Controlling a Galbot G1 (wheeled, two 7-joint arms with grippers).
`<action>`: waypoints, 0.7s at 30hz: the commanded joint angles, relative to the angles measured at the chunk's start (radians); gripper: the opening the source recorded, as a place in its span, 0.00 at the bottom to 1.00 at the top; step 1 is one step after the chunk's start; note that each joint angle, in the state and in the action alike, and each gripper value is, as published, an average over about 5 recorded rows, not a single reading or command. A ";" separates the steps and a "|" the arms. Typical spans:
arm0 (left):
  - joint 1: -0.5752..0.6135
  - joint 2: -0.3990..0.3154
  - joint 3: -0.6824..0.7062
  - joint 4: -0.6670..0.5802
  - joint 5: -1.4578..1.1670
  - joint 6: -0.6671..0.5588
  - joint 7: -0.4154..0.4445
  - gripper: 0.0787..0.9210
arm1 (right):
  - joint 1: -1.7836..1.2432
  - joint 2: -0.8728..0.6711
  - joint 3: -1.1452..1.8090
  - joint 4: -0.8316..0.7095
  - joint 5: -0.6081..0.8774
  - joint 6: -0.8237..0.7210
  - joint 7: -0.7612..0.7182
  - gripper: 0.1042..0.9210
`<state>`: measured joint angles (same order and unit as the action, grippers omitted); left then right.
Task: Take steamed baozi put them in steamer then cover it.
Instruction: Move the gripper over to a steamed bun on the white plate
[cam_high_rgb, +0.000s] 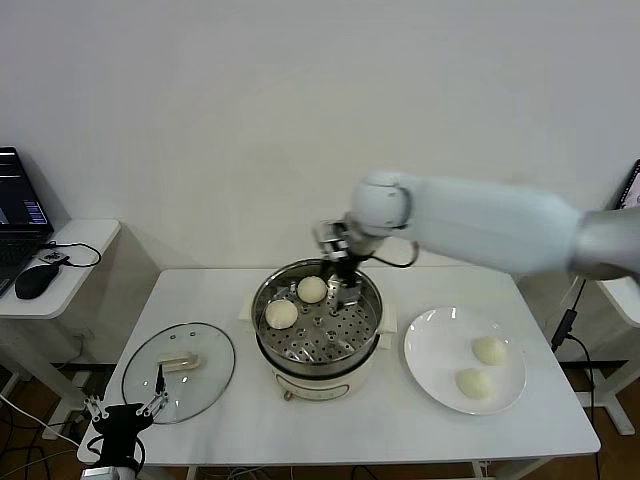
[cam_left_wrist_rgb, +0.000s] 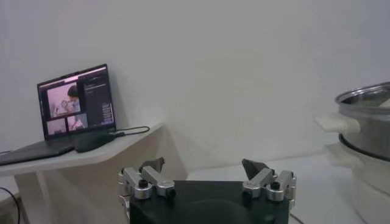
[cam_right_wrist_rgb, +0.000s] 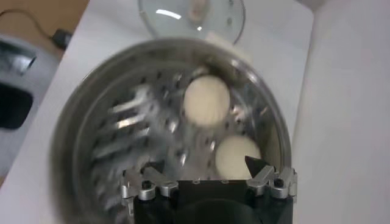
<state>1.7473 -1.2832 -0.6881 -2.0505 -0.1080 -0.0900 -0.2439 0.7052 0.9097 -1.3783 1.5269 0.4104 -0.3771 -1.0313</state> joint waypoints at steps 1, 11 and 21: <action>0.006 0.006 0.003 0.000 0.004 -0.003 0.000 0.88 | 0.024 -0.448 -0.048 0.194 -0.231 0.133 -0.106 0.88; 0.014 -0.003 0.013 -0.002 0.021 -0.004 0.000 0.88 | -0.379 -0.572 0.192 0.171 -0.432 0.163 -0.056 0.88; 0.031 -0.010 0.008 0.003 0.032 -0.004 0.000 0.88 | -0.758 -0.549 0.492 0.092 -0.527 0.168 -0.025 0.88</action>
<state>1.7753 -1.2936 -0.6806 -2.0487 -0.0770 -0.0940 -0.2443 0.2870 0.4359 -1.1262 1.6399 0.0121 -0.2327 -1.0643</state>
